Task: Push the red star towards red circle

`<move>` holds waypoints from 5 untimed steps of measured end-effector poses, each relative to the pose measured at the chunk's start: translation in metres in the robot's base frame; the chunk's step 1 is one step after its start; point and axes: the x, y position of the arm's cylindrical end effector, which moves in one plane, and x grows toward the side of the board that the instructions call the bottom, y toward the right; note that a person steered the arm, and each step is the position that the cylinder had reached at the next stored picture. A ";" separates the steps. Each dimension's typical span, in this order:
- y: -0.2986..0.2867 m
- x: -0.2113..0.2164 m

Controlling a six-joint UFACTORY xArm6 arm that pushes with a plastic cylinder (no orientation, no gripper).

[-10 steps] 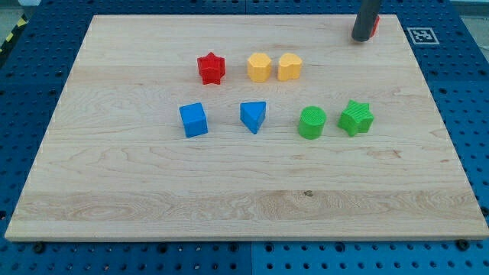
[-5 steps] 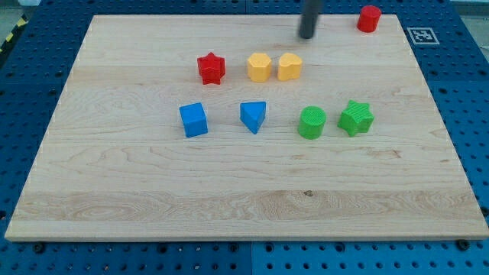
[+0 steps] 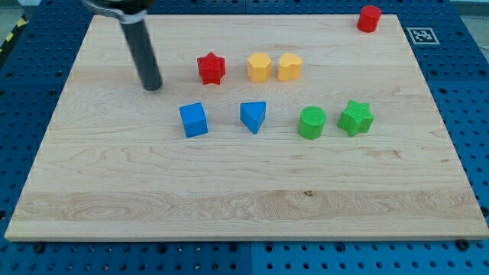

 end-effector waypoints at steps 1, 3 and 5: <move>0.042 0.003; 0.092 0.003; 0.072 -0.010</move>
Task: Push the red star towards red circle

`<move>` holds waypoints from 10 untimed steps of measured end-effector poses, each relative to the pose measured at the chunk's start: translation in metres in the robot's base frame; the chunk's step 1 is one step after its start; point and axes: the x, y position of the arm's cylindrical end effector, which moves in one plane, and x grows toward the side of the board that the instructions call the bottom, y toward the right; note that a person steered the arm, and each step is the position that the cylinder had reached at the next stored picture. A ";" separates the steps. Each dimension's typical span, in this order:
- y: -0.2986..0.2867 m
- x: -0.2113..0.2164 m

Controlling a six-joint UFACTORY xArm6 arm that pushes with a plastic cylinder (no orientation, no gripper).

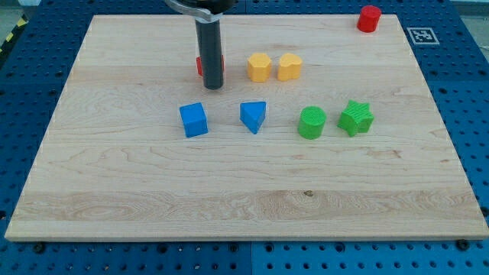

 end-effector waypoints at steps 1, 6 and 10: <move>-0.010 -0.008; -0.018 -0.091; 0.066 -0.104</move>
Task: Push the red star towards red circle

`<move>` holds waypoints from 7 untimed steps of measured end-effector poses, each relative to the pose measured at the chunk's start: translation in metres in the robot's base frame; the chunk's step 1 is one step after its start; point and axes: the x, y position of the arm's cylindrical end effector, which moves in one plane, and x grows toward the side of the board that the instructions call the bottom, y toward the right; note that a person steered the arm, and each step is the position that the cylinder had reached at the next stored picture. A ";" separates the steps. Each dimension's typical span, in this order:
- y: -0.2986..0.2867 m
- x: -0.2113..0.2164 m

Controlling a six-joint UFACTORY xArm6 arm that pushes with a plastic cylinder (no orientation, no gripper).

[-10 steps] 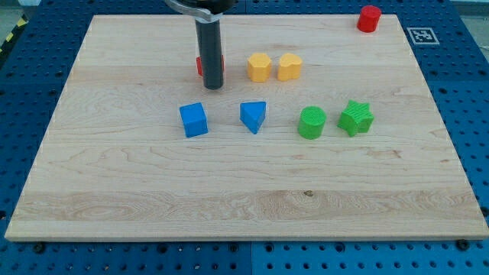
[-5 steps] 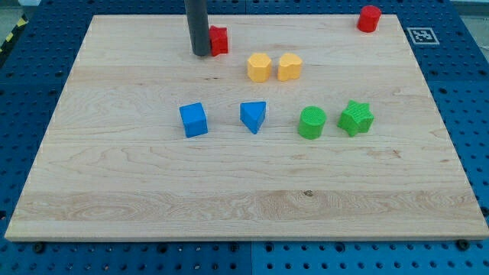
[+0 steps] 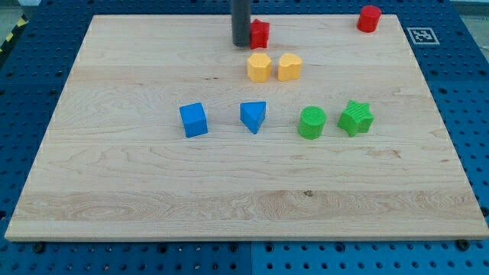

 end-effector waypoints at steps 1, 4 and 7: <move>0.024 0.000; 0.036 -0.032; 0.045 -0.044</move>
